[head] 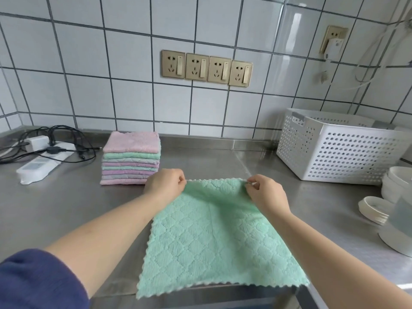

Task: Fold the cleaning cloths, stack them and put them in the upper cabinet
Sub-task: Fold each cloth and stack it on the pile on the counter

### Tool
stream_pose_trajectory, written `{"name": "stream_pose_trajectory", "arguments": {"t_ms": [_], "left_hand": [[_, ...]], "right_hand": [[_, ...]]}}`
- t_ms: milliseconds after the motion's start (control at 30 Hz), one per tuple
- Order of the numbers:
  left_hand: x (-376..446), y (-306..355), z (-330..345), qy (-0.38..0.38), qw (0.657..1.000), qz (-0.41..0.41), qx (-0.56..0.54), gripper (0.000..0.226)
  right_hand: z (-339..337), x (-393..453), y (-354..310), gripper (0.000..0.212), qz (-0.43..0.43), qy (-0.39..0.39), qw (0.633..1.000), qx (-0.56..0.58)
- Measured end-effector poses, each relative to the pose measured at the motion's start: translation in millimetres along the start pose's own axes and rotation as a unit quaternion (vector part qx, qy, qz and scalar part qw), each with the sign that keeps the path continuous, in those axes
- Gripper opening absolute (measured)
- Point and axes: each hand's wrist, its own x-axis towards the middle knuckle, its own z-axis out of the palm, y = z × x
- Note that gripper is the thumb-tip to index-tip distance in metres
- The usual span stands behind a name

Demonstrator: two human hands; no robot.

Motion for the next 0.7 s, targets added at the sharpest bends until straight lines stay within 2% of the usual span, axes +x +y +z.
{"name": "stream_pose_trajectory", "arguments": {"t_ms": [133, 300, 367, 500, 600, 667, 700], "left_hand": [[13, 1, 9, -0.012, 0.999, -0.02, -0.032, 0.016], [2, 1, 13, -0.08, 0.997, 0.004, -0.018, 0.027], [-16, 5, 7, -0.089, 0.995, 0.037, -0.036, 0.028], [-71, 11, -14, -0.124, 0.979, 0.148, -0.071, 0.024], [-106, 12, -19, -0.161, 0.961, 0.212, -0.076, 0.023], [-125, 14, -21, -0.174, 0.954, 0.232, -0.075, 0.033], [-129, 15, -21, -0.18, 0.952, 0.238, -0.073, 0.041]], "right_hand": [[12, 19, 4, 0.021, 0.045, -0.032, 0.996, 0.074], [21, 14, 12, 0.049, 0.041, -0.128, 0.987, 0.086], [14, -1, 10, 0.044, -0.011, -0.152, 0.986, 0.068], [-6, -45, 6, 0.016, -0.176, -0.191, 0.965, -0.038], [-9, -72, 9, 0.01, -0.265, -0.244, 0.93, -0.071], [-13, -89, 11, 0.009, -0.282, -0.26, 0.922, -0.062], [-14, -92, 13, 0.015, -0.283, -0.261, 0.921, -0.051]]}}
